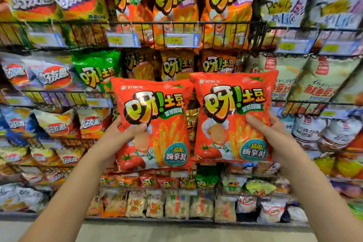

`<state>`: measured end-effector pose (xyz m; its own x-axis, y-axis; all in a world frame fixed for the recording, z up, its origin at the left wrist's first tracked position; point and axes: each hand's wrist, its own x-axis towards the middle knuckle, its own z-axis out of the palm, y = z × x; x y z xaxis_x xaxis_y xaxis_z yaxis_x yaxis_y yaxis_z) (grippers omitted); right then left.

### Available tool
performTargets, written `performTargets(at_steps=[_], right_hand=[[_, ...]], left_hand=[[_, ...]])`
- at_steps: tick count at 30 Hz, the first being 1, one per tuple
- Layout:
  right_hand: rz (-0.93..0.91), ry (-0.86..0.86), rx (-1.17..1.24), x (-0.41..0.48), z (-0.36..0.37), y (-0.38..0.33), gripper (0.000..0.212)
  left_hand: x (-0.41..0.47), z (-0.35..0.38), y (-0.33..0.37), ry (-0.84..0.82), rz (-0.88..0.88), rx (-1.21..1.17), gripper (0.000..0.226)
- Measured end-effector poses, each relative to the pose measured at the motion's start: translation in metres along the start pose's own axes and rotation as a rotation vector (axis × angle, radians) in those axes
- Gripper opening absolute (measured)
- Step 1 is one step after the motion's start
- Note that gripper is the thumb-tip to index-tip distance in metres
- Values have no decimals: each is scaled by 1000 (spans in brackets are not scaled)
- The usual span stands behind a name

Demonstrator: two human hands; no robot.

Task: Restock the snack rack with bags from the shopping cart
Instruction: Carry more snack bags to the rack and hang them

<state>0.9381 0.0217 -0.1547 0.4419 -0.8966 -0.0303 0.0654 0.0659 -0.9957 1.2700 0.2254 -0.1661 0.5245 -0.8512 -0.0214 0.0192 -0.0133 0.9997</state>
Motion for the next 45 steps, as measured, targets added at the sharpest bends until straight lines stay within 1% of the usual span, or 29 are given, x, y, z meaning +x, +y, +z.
performTargets(at_steps=[2, 3, 4, 5, 6, 7, 8, 9, 10, 12, 14, 15, 17, 18, 19, 22, 25, 27, 29, 30, 33, 34, 35, 37, 39, 40, 41, 42, 45], right_hand=[[-14, 42, 28, 3, 11, -12, 64], [-26, 65, 37, 6, 16, -18, 61], [-43, 85, 35, 8, 22, -25, 66], [-69, 105, 20, 10, 28, -32, 76], [-99, 127, 15, 11, 35, -39, 90], [-126, 147, 22, 14, 39, -46, 102], [-145, 157, 24, 16, 43, -55, 107], [-165, 161, 24, 18, 45, -63, 108], [-182, 157, 23, 18, 48, -71, 104], [-217, 145, 12, 21, 51, -88, 95], [-248, 147, 5, 24, 54, -106, 90], [-261, 149, 10, 27, 53, -115, 83], [-287, 141, 33, 32, 53, -135, 60], [-301, 141, 41, 32, 53, -145, 52], [-322, 142, 44, 35, 52, -152, 48], [-392, 132, 36, 42, 50, -173, 48], [-423, 116, 26, 49, 49, -190, 53], [-441, 103, 5, 52, 47, -202, 56], [-465, 98, -5, 54, 46, -216, 54], [-481, 101, -5, 56, 46, -225, 57], [-558, 117, -28, 60, 47, -258, 76], [-582, 122, -30, 61, 47, -271, 75], [-609, 116, -25, 62, 49, -287, 68], [-666, 93, -16, 63, 52, -318, 56], [-721, 88, -27, 65, 59, -349, 58], [-747, 86, -20, 67, 62, -364, 62], [-771, 80, -7, 69, 67, -377, 64], [-800, 76, 2, 71, 71, -389, 65], [-881, 80, 15, 81, 81, -420, 69]], left_hand=[[19, -9, 12, -39, 19, -6, 88], [30, -16, 18, -57, 35, -3, 89], [40, -21, 25, -78, 59, -2, 97], [49, -27, 31, -85, 86, 2, 107], [55, -29, 41, -92, 109, 12, 110], [62, -33, 51, -103, 135, 13, 106], [68, -36, 61, -108, 158, 14, 97], [72, -38, 72, -120, 174, 18, 88], [76, -40, 83, -126, 183, 29, 86], [85, -45, 101, -129, 211, 58, 97], [91, -47, 119, -122, 250, 62, 101], [93, -47, 128, -126, 267, 49, 101], [95, -43, 145, -137, 299, 37, 101], [95, -40, 154, -138, 315, 43, 101], [97, -37, 161, -139, 334, 52, 100], [99, -30, 183, -101, 405, 62, 92], [99, -27, 201, -100, 463, 64, 105], [99, -26, 211, -111, 496, 60, 107], [101, -26, 221, -103, 518, 60, 106], [102, -26, 226, -102, 523, 66, 104], [106, -27, 240, -101, 528, 77, 100], [106, -27, 243, -96, 532, 73, 100], [107, -28, 247, -98, 541, 75, 97], [105, -27, 255, -115, 548, 86, 81], [104, -26, 263, -111, 531, 79, 53], [104, -26, 266, -100, 528, 80, 45], [105, -27, 268, -95, 529, 86, 43], [106, -28, 270, -93, 533, 94, 46], [109, -31, 272, -80, 533, 76, 69]])
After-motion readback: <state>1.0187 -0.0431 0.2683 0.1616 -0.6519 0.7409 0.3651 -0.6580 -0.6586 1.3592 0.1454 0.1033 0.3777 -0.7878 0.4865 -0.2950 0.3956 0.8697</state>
